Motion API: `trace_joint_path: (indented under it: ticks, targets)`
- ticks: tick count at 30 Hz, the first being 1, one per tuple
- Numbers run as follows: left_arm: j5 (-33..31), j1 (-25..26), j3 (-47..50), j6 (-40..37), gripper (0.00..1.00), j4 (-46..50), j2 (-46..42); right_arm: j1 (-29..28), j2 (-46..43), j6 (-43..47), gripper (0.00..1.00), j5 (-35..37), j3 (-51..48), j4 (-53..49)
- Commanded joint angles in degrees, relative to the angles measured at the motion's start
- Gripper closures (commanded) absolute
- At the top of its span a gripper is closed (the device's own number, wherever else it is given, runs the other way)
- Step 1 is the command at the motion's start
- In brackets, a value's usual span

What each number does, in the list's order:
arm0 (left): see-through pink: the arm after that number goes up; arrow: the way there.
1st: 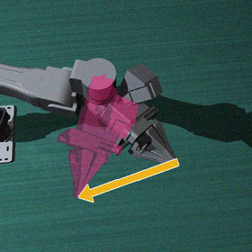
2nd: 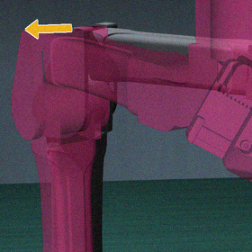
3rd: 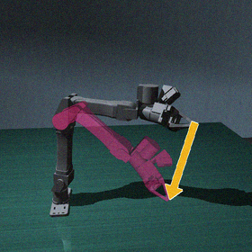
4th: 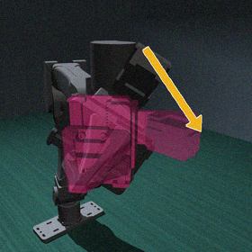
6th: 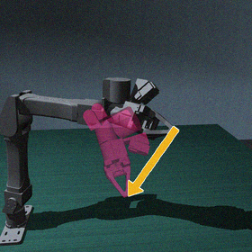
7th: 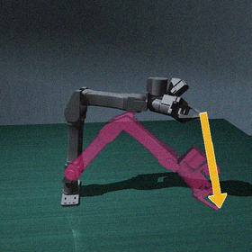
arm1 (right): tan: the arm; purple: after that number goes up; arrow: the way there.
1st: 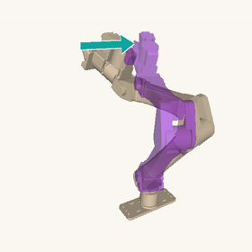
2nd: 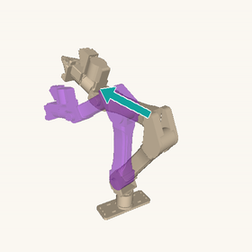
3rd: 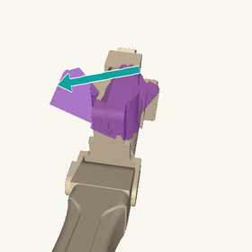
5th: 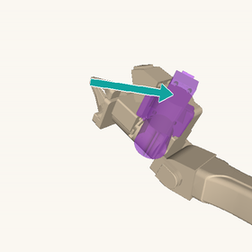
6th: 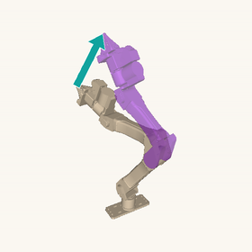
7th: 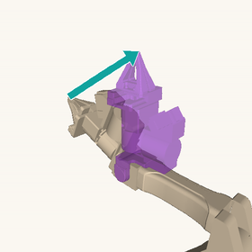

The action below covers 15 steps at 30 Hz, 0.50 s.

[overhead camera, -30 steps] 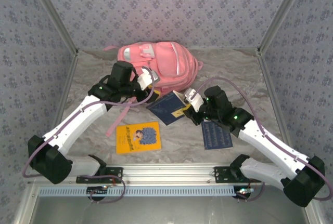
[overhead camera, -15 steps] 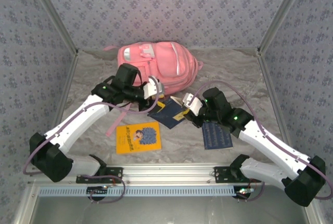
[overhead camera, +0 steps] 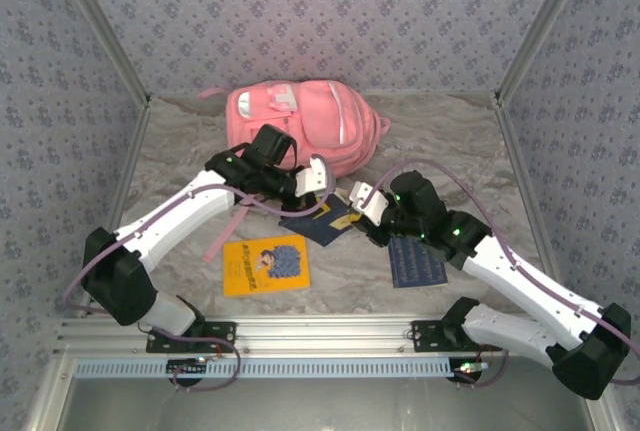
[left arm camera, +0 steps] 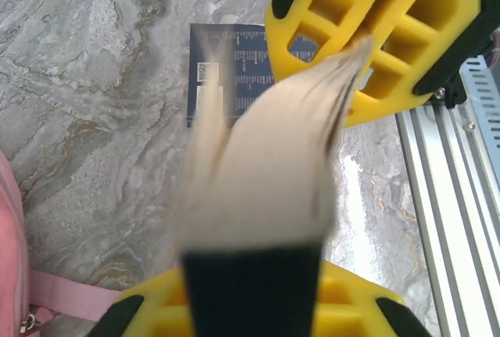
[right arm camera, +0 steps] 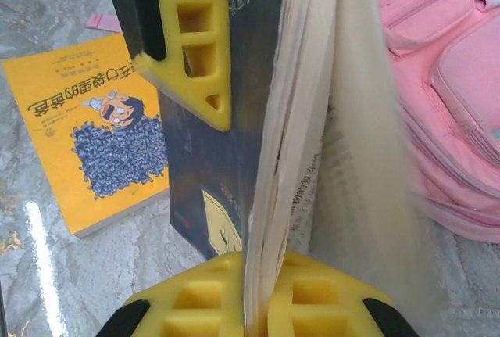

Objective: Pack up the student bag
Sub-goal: Pick up the book from the center of the table.

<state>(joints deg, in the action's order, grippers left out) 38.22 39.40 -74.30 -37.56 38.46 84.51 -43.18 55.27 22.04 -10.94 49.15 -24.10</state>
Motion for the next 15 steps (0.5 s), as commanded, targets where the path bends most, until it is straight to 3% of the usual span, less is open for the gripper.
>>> trace_joint_path:
  ticks: [1, 4, 6, 10, 12, 15]
  targets:
    - [1.95, -0.04, -1.29, -1.67, 1.00, 1.80, -0.38, -0.50, -1.43, 0.70, 0.99, 3.75, 2.03, 3.42]
    - [4.61, -2.39, 1.26, 3.12, 1.00, -3.92, -2.69, -0.46, -3.20, -3.62, 0.58, 8.99, 0.13, 5.75]
    - [8.71, -6.54, 4.73, 12.21, 1.00, -13.56, -5.45, -0.16, -5.84, -6.84, 0.43, 12.69, -2.19, 9.31]
    - [8.43, -12.62, 15.26, 39.36, 1.00, -42.49, -10.67, 1.52, -11.38, -15.77, 0.35, 16.64, -5.60, 15.41]
    - [0.89, -12.77, 19.08, 53.15, 1.00, -54.22, -12.12, 2.71, -12.51, -22.24, 0.31, 18.29, -5.67, 15.99]
    - [-10.72, -12.79, 20.08, 72.46, 1.00, -59.59, -12.22, 4.31, -11.86, -31.59, 0.28, 19.31, -4.09, 13.37]
